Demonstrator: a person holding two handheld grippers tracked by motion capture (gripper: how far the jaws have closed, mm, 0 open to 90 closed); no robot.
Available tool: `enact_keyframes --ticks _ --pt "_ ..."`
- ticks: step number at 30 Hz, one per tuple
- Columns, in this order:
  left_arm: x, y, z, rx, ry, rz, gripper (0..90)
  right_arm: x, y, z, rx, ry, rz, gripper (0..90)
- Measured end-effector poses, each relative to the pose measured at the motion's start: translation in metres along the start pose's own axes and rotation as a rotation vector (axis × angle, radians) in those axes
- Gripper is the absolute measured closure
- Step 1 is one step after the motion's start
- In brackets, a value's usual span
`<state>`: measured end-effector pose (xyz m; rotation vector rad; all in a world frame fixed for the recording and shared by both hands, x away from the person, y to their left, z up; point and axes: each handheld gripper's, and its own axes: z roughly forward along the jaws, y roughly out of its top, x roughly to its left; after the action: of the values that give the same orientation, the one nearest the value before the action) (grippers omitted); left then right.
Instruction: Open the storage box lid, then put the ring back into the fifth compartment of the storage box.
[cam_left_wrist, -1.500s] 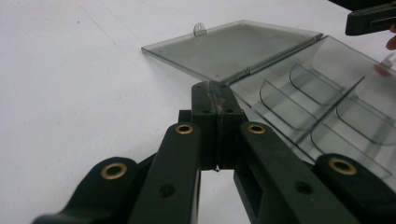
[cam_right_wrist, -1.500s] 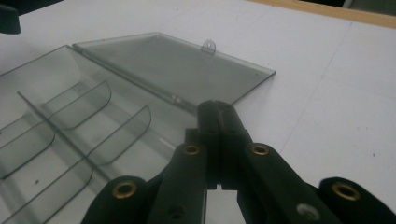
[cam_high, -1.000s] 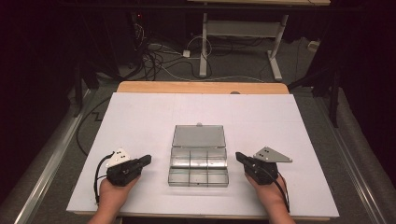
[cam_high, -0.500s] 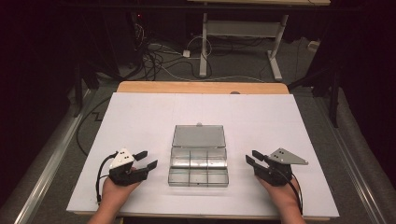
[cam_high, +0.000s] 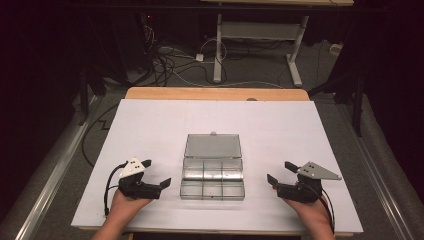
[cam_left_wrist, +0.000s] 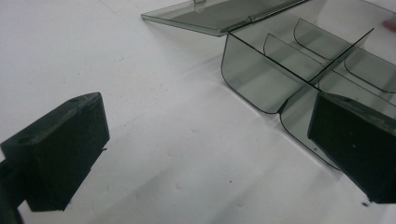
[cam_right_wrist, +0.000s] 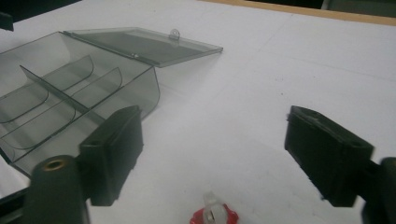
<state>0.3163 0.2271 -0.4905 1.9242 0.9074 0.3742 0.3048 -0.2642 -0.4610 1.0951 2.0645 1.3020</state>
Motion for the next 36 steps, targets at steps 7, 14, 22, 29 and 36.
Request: enact_keyframes --ticks 7,14,22,29,36 --pt "0.001 -0.003 -0.002 -0.026 -0.015 -0.009 0.0 -0.001 -0.006 -0.007 0.013 0.001 0.021 0.7" --pt "0.002 -0.005 -0.003 -0.031 0.000 -0.034 0.0 -0.001 -0.013 -0.008 0.030 0.010 0.017 2.5" --pt "-0.001 -0.006 -0.002 -0.023 0.009 -0.011 0.0 -0.005 -0.013 -0.009 0.030 0.008 0.013 10.7" --pt "-0.003 -0.006 -0.002 -0.023 0.010 0.008 0.0 -0.007 -0.014 -0.013 0.030 -0.009 -0.002 28.1" --pt "-0.001 -0.006 -0.002 -0.027 0.000 0.005 0.0 -0.006 -0.014 -0.015 0.044 -0.021 -0.015 47.3"
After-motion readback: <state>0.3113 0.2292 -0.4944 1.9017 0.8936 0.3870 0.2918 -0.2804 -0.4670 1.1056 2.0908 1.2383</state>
